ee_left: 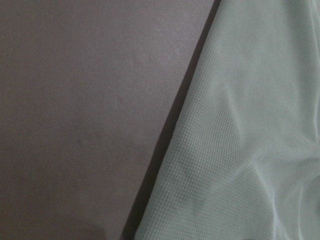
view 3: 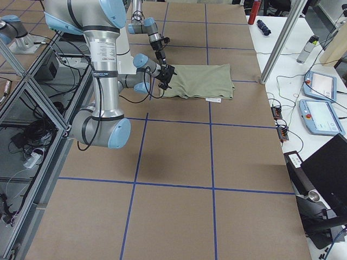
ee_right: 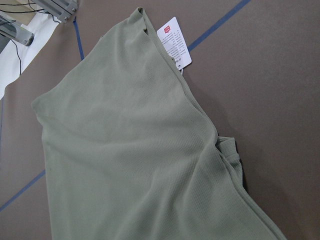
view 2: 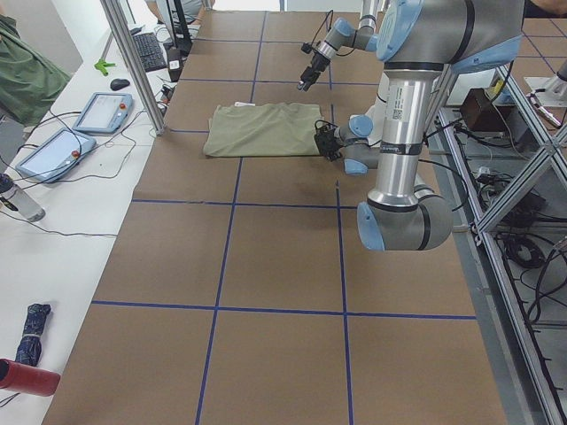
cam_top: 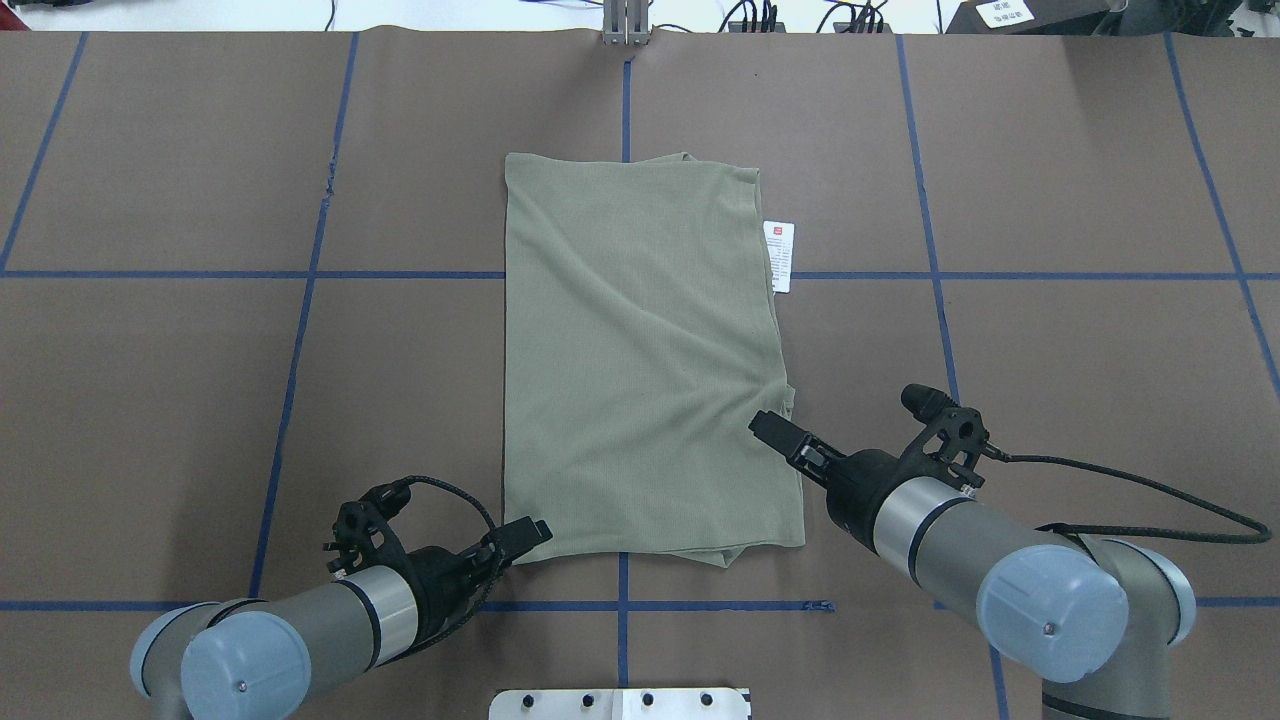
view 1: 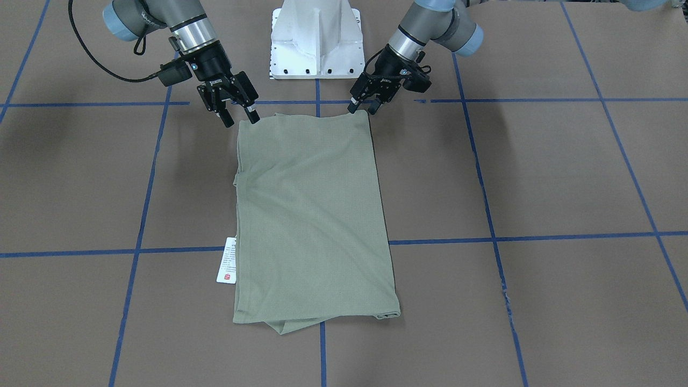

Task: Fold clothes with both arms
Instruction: 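Lower both grippers onto the near edge corners and pinch them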

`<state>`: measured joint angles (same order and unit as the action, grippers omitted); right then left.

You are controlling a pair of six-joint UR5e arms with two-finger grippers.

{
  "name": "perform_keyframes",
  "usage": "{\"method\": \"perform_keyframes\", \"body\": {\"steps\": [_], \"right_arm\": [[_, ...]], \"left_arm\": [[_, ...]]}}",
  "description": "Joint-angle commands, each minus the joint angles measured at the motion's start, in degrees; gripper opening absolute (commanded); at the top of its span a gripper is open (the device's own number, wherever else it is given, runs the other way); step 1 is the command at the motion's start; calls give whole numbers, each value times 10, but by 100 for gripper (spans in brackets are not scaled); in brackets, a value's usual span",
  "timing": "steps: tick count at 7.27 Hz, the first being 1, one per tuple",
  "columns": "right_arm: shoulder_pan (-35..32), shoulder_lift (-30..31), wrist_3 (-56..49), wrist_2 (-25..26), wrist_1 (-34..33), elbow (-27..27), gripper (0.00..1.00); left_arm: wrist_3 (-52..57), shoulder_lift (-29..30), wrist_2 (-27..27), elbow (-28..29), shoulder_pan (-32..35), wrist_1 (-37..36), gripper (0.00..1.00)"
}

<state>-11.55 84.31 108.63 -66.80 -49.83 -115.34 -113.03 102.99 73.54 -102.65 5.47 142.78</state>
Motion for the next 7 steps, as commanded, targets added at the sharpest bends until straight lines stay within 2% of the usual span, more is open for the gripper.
{"method": "perform_keyframes", "body": {"steps": [1, 4, 5, 7], "right_arm": [[0, 0, 0, 0, 0, 0, 100], [1, -1, 0, 0, 0, 1, 100], [1, -1, 0, 0, 0, 2, 100], [3, -2, 0, 0, 0, 2, 100]], "left_arm": [[0, 7, -2, 4, 0, 0, 89], [0, 12, -2, 10, 0, -1, 87], [0, 18, -5, 12, 0, -1, 79], [-1, 23, -12, 17, 1, -1, 51]]}}
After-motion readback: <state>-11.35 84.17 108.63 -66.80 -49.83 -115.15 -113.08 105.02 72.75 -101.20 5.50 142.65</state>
